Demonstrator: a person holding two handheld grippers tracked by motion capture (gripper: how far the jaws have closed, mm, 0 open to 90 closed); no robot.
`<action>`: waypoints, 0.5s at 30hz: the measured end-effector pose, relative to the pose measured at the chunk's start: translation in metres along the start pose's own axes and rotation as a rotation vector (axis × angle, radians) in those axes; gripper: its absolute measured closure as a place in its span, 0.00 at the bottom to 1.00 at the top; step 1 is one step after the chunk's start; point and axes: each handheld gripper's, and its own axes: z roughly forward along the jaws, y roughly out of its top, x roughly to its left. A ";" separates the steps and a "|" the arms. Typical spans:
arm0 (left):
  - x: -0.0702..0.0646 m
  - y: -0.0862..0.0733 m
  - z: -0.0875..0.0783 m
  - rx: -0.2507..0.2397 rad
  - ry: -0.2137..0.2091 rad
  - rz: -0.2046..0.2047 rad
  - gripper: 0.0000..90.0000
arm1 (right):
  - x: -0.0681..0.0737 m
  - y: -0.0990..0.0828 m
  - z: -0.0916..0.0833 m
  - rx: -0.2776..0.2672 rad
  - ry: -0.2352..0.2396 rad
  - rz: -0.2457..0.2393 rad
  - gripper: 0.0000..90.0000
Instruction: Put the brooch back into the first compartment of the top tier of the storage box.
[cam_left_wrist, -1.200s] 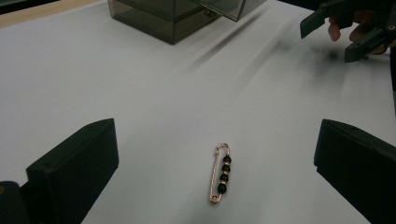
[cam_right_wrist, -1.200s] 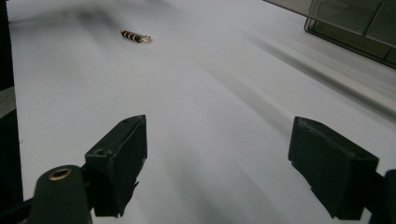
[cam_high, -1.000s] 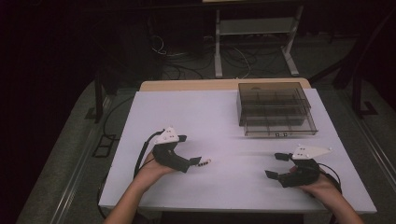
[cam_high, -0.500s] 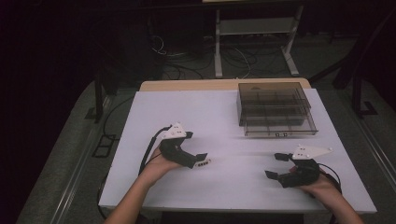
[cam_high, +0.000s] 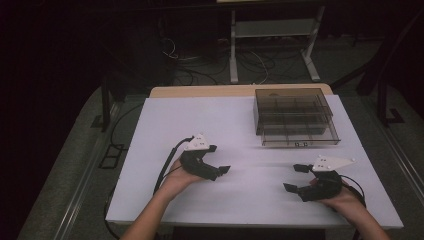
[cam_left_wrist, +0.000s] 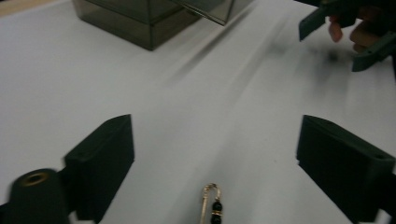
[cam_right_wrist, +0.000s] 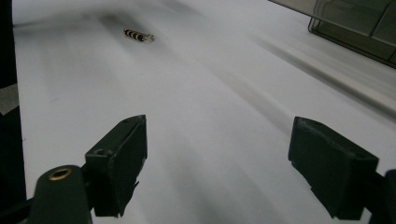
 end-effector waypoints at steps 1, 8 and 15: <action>-0.001 -0.001 0.002 0.014 0.001 0.007 0.15 | 0.000 0.000 0.000 0.001 0.000 -0.001 0.21; -0.003 -0.004 0.005 0.040 -0.016 0.010 0.24 | 0.000 0.000 0.000 0.008 0.000 -0.009 0.21; 0.002 -0.008 0.004 0.072 -0.023 -0.007 0.41 | 0.000 0.000 0.000 0.011 0.001 -0.013 0.21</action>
